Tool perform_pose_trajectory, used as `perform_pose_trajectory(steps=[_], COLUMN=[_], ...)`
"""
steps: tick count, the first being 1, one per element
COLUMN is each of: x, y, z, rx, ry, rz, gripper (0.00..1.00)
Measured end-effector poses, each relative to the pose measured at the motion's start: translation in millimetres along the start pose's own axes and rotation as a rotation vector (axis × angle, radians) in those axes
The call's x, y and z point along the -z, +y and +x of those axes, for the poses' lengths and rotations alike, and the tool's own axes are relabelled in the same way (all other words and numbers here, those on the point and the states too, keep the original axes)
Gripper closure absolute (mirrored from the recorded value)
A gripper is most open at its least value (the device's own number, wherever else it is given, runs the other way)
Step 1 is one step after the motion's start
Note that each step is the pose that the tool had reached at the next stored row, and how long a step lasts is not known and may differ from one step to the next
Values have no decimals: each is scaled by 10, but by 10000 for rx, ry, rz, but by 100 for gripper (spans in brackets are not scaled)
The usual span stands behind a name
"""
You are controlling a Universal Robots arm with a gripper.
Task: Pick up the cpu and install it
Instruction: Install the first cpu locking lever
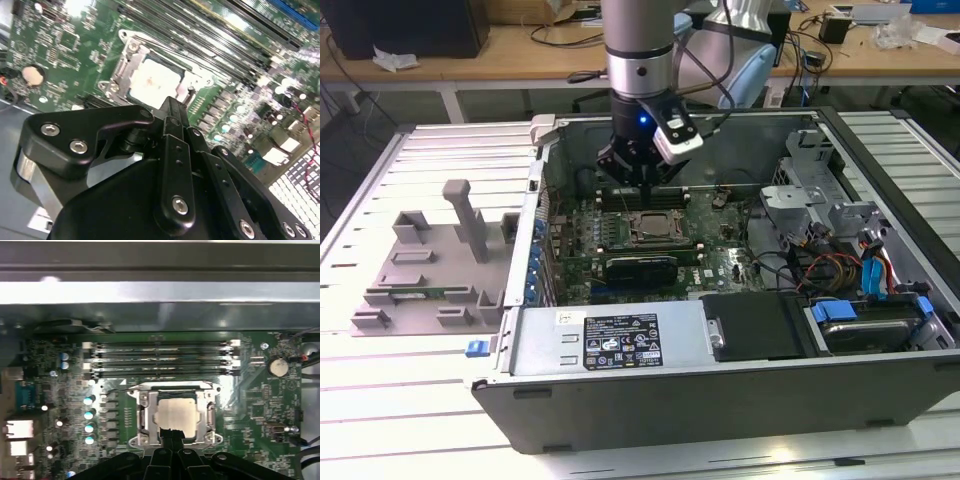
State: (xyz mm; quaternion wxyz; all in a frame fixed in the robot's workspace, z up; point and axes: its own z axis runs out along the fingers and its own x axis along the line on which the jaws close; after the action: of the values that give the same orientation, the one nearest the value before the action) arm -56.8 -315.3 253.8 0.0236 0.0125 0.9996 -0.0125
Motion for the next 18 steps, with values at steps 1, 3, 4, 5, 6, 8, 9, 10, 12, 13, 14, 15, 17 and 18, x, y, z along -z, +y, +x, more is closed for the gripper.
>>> perform_pose_trajectory(steps=[1, 3, 4, 5, 6, 8, 9, 10, 12, 13, 14, 15, 17, 18], x=[2, 5, 6, 7, 8, 10, 10, 12, 14, 15, 16, 17, 19, 20], y=[-1, -3, -3, -4, -4, -5, -6, -6, -7, -8, -9, -9, -10, -11], z=[49, 107, 131, 150, 170, 206, 221, 249, 290, 322, 341, 360, 405, 428], rx=[-2, -1, -1, -3, -2, -2, -1, -2, -2, -2, -1, -1, -2, -2], ry=[0, 0, 0, 0, 0, 0, 0, 0, 0, 1, 0, 1, 0, 0], rz=[0, -1, 0, 0, 0, 0, 0, 0, 0, 1, 0, 0, 1, 0], gripper=[89, 89, 89, 89, 89, 89, 89, 89, 89, 89, 89, 89, 89, 89])
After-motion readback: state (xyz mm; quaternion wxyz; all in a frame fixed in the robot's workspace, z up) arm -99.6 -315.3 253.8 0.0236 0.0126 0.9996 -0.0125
